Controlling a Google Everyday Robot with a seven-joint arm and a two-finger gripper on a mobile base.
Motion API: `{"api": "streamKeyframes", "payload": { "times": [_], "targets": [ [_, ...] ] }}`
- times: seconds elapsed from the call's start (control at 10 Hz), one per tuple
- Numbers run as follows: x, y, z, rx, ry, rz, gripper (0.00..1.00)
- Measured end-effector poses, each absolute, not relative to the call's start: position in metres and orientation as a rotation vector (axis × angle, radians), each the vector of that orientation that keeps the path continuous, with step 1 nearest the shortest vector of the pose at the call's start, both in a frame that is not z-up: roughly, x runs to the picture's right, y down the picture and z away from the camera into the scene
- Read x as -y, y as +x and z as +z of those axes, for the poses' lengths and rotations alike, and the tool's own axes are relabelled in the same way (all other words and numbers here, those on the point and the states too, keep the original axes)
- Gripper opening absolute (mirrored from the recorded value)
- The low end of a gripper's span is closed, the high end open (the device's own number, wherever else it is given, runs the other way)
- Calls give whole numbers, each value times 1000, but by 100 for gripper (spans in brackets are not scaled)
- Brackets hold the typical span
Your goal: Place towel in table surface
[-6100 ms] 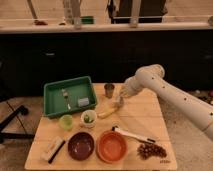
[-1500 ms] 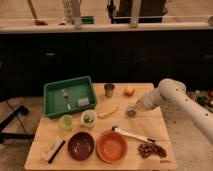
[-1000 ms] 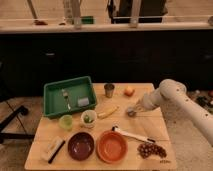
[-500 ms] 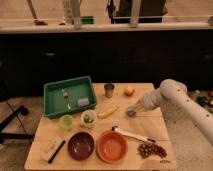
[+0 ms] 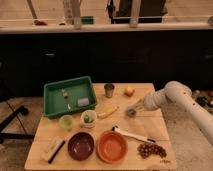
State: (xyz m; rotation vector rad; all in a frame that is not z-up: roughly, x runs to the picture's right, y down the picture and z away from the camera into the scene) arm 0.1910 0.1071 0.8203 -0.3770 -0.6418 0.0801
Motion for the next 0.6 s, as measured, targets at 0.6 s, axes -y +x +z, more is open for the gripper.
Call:
{"api": "streamKeyframes", "payload": {
  "times": [0.6],
  "targets": [
    [-102, 182, 811, 687, -339, 40, 80]
  ]
}}
